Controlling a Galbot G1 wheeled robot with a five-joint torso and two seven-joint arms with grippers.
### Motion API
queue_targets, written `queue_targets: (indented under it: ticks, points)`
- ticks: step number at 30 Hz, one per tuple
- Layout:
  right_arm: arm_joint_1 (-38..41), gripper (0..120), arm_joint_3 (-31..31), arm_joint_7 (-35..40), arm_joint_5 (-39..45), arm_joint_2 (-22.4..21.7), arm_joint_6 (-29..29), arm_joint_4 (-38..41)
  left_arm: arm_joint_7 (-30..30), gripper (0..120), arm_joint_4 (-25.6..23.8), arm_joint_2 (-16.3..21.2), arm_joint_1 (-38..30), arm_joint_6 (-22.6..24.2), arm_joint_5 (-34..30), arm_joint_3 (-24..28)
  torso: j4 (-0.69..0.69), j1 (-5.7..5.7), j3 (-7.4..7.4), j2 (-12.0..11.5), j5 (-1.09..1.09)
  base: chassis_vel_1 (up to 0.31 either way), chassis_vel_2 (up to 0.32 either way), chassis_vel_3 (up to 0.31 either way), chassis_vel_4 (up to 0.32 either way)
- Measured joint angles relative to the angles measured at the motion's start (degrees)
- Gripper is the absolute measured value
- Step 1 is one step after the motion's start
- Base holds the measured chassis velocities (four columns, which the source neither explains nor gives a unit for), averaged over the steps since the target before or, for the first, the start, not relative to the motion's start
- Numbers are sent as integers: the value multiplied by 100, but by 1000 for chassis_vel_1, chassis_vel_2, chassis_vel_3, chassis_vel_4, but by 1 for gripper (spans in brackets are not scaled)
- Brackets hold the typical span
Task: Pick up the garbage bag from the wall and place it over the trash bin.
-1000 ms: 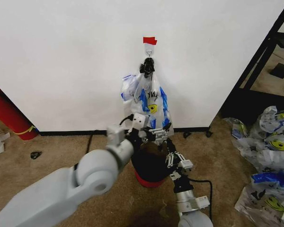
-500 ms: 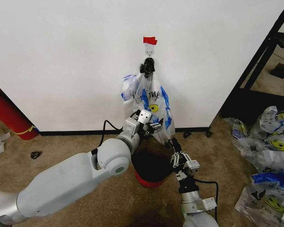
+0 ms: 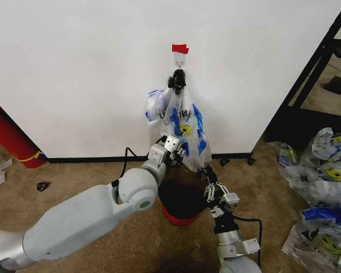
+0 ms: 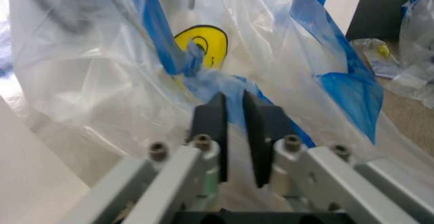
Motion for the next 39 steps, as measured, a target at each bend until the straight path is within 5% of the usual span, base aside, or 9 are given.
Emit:
queue_targets:
  ticks: [11, 20, 26, 30, 39]
  points:
    - [-118, 1, 98, 34, -154, -90, -85, 242, -35, 0, -325, 108, 365, -302, -133, -428, 0, 0, 0, 0, 0, 0, 0, 0, 0]
    - [-918, 37, 667, -57, -894, -375, 316, 463, 93, 0, -751, 128, 1405, -805, 55, -1427, -1, 0, 0, 1, 0, 0, 0, 0, 0]
    - [-1045, 56, 847, -147, 139, -548, 176, 765, 185, 0, -876, 139, 1774, -881, 150, -1763, 0, -1, -1, 1, 0, 0, 0, 0, 0]
    - [-460, 74, 1046, -289, 1680, -827, -651, 988, 295, 0, -944, 148, 2075, -912, 332, -1874, -1, -1, 0, 1, 0, 0, 0, 0, 0]
    - [1383, 100, 647, -522, 3169, -1357, -1804, 128, 323, 0, -902, 130, 1988, -914, 374, -1819, 0, 0, 1, 1, 1, 0, 0, 0, 0]
